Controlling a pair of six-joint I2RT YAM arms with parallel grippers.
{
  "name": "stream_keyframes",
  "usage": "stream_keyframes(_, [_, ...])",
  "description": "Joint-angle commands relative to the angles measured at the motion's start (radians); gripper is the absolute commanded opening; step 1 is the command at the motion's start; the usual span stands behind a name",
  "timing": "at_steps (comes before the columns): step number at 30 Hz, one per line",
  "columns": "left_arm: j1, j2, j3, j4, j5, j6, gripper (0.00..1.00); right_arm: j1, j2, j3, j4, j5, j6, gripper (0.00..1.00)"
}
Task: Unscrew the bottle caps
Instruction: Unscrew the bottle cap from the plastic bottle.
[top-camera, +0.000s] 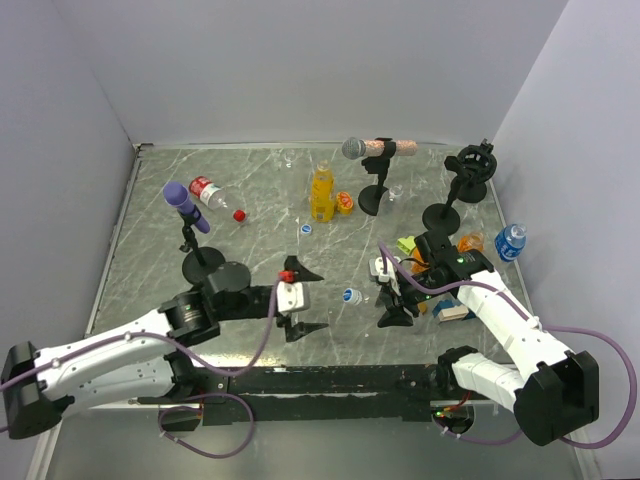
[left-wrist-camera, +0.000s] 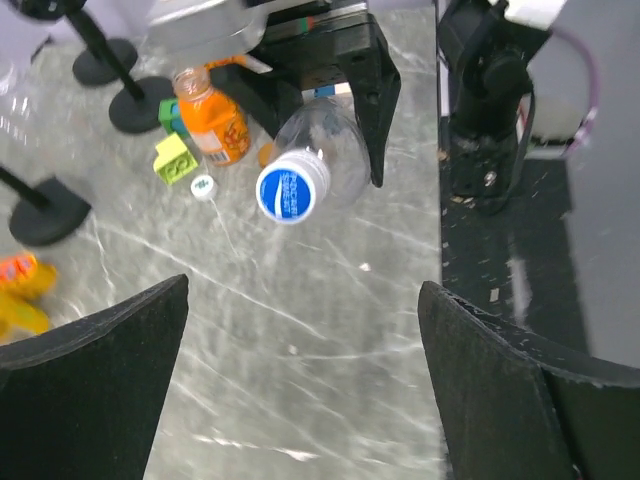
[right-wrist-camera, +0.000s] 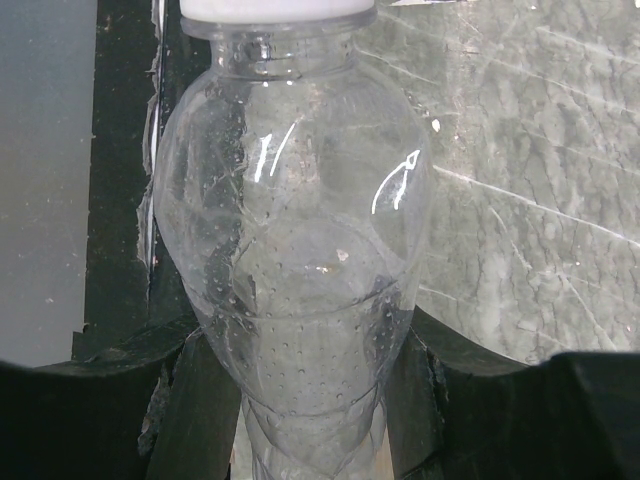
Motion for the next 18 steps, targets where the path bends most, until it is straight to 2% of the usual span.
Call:
stream_keyframes(1, [0.008, 0.133, 0.092, 0.095, 0.116, 0.210, 0.97, 0.006, 0.003, 0.001, 0.018, -0.035, -0.022, 0.19])
stream_keyframes(8, [0.023, 0.273, 0.164, 0.117, 0.210, 0.222, 0.86, 0.004, 0.002, 0.001, 0.018, -0.034, -0.019, 0.19])
stream_keyframes(14, [0.043, 0.335, 0.216, 0.083, 0.249, 0.216, 0.63, 0.006, 0.000, 0.001, 0.016, -0.035, -0.021, 0.19])
stream_keyframes(18, [0.046, 0.344, 0.219, 0.094, 0.264, 0.204, 0.61, 0.006, -0.003, 0.001, 0.016, -0.034, -0.021, 0.19])
